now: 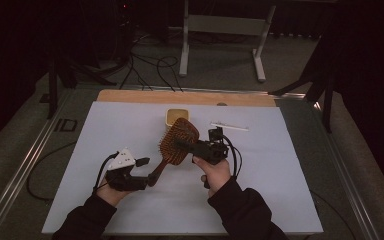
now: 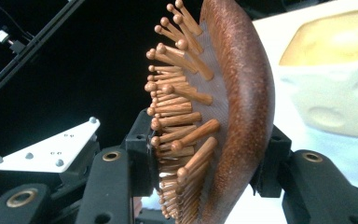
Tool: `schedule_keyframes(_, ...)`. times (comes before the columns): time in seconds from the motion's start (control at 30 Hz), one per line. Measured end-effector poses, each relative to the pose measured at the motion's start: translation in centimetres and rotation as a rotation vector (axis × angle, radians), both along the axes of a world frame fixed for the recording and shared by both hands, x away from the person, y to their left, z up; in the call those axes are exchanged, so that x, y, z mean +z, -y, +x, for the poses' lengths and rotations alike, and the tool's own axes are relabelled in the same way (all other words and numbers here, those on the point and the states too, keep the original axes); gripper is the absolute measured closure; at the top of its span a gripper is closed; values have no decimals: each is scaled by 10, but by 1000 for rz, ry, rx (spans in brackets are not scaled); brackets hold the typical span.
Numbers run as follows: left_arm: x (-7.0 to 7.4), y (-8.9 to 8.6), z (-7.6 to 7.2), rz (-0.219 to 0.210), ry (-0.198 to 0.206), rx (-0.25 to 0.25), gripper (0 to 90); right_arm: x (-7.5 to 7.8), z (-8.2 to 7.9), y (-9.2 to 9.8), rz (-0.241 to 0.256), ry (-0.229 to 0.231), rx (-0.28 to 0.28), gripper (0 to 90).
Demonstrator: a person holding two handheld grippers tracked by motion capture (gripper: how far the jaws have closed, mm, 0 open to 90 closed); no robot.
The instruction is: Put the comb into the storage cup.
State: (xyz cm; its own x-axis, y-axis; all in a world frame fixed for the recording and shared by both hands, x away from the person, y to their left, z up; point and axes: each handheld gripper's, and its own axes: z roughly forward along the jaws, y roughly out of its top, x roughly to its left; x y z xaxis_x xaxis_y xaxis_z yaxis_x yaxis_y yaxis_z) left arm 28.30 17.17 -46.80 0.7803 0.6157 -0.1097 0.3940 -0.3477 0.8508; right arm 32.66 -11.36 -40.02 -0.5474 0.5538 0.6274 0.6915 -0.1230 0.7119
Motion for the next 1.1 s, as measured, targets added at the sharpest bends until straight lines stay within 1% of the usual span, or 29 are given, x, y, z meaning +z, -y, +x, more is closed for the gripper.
schedule_keyframes(0.03, 1, 0, 0, 10, 5, 3, 309, 1, 0, 2, 3, 2, -3, 523)
schedule_keyframes(0.07, 1, 0, -1, 10, 7, 6, 268, 3, 1, 3, 4, 8, -7, 523)
schedule_keyframes(0.1, 1, -1, -1, 8, 7, 6, 253, 4, 1, 5, 2, 13, -11, 523)
schedule_keyframes(0.17, 2, -1, -1, 11, 4, 15, 189, 7, 2, 8, 0, 23, -18, 523)
schedule_keyframes(0.23, 2, -2, -1, 5, 6, 20, 160, 10, 2, 11, 3, 32, -22, 523)
schedule_keyframes(0.27, 3, -3, -1, 3, 5, 12, 153, 11, 2, 12, 2, 37, -25, 523)
schedule_keyframes(0.3, 3, -3, -2, -1, 11, 17, 144, 13, 3, 13, 2, 40, -28, 523)
schedule_keyframes(0.37, 4, -4, -3, 0, 17, -2, 84, 15, 3, 14, 2, 46, -30, 523)
schedule_keyframes(0.4, 4, -5, -3, 2, 20, -2, 70, 17, 4, 15, 3, 48, -30, 523)
schedule_keyframes(0.47, 4, -6, -4, 3, 16, -22, 35, 19, 4, 16, 1, 54, -32, 523)
schedule_keyframes(0.5, 3, -7, -4, 2, 20, -23, 15, 21, 4, 16, 0, 57, -33, 523)
schedule_keyframes(0.6, 1, -10, -5, 8, 17, -26, 12, 26, 5, 17, -4, 78, -32, 523)
schedule_keyframes(0.67, 0, -13, -6, 3, 15, -35, 12, 30, 6, 18, -4, 86, -37, 523)
schedule_keyframes(0.77, -1, -16, -9, 15, 30, -22, 12, 36, 7, 21, -4, 101, -42, 523)
schedule_keyframes(0.8, -1, -18, -9, 9, 26, -25, 12, 38, 7, 21, -6, 106, -44, 523)
schedule_keyframes(0.83, -2, -19, -9, 0, 14, -29, 12, 39, 8, 22, -4, 110, -41, 523)
schedule_keyframes(0.87, -2, -19, -9, 0, 14, -29, 2, 39, 8, 22, -4, 110, -41, 523)
schedule_keyframes(0.9, -3, -22, -9, -3, 1, -28, 1, 43, 8, 22, -12, 124, -48, 523)
schedule_keyframes(0.97, -4, -24, -11, 3, 8, -21, 1, 45, 9, 23, -19, 130, -52, 523)
schedule_keyframes(1.0, -4, -25, -12, 6, 16, -13, 1, 46, 10, 24, -14, 130, -54, 523)
schedule_keyframes(1.07, -5, -27, -15, 6, 17, -12, 1, 49, 11, 26, -8, 137, -56, 524)
schedule_keyframes(1.1, -5, -28, -16, 13, 20, -7, 1, 51, 12, 26, -6, 138, -61, 523)
